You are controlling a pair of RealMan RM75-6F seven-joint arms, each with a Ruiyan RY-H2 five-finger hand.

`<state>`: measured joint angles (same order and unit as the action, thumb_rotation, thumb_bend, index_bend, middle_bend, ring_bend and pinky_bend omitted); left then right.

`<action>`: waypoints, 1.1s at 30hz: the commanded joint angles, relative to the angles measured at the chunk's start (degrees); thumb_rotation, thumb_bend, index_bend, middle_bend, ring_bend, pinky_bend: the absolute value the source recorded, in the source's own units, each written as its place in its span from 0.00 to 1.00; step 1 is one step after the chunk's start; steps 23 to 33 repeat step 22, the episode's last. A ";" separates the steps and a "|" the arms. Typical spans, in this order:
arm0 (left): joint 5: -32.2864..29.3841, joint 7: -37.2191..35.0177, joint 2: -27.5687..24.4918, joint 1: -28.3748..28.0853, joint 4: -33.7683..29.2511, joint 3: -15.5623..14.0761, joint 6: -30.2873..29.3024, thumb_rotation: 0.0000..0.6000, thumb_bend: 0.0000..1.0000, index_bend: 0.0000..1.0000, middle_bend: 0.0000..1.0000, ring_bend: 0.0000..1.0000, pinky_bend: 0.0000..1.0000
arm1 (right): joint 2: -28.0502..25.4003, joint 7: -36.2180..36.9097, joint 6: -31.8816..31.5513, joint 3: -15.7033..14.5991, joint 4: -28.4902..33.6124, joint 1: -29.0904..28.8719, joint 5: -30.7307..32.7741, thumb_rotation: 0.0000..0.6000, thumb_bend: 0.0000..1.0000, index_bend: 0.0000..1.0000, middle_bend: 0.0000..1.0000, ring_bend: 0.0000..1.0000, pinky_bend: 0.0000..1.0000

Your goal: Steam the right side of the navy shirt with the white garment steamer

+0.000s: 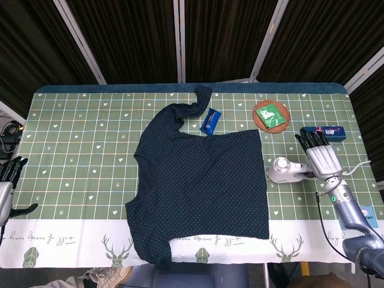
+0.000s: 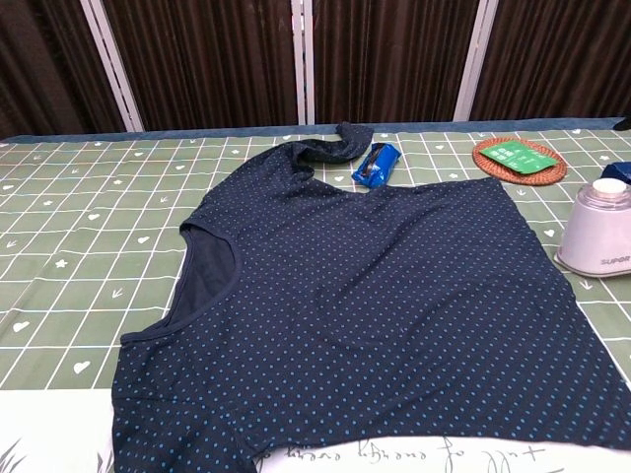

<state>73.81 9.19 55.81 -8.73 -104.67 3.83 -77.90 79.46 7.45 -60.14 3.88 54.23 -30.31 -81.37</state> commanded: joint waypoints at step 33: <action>6.92 -3.17 -1.43 2.08 -1.12 -1.81 -3.58 1.00 0.00 0.00 0.00 0.00 0.00 | -20.61 -10.81 -27.93 -1.26 42.51 21.65 1.32 1.00 0.00 0.00 0.00 0.00 0.00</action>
